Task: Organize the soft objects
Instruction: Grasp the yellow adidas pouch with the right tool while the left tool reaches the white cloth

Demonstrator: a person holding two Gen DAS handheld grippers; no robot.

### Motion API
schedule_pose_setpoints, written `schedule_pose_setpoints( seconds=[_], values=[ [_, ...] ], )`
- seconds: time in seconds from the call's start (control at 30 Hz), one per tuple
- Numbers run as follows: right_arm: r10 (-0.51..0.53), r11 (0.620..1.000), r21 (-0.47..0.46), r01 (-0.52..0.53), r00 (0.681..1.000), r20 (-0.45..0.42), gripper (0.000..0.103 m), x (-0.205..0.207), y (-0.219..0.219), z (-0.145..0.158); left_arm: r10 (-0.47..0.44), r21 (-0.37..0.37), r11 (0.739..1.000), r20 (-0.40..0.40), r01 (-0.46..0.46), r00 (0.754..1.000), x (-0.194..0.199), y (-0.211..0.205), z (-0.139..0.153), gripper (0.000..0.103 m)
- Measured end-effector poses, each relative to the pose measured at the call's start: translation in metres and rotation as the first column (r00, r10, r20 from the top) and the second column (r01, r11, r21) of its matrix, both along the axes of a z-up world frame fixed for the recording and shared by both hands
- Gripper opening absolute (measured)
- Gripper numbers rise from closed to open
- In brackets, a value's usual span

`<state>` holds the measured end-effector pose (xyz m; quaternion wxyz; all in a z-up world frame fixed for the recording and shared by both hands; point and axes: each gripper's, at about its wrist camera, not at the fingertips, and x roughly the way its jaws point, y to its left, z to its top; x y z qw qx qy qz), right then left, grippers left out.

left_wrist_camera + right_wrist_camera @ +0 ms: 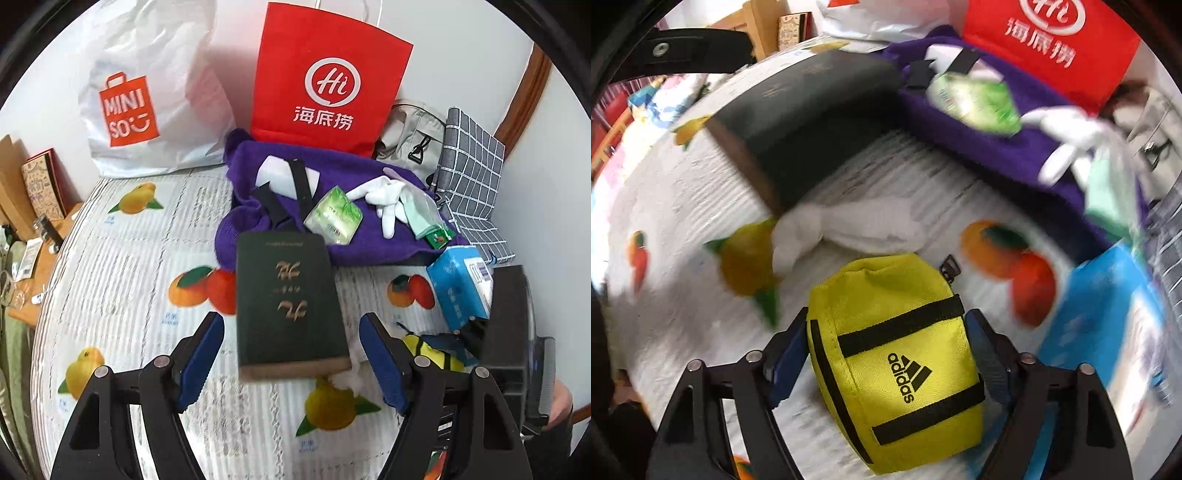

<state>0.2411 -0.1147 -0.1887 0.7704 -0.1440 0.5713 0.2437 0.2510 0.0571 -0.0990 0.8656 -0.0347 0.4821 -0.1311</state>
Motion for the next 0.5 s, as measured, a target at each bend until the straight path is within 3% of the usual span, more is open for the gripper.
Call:
schedule_pose_setpoints(
  seconds=[0.37, 0.5],
  values=[
    [-0.159, 0.984, 0.082, 0.156, 0.987, 0.030, 0.078, -0.071, -0.017, 0.007, -0.028, 0.005, 1.000, -0.046, 0.029, 0.999, -0.041, -0.005, -0.022, 0.074],
    [-0.252, 0.963, 0.112, 0.244, 0.966, 0.057, 0.079, -0.095, -0.035, 0.011, -0.042, 0.035, 0.998, -0.054, 0.044, 0.998, -0.051, -0.019, -0.034, 0.073]
  ],
)
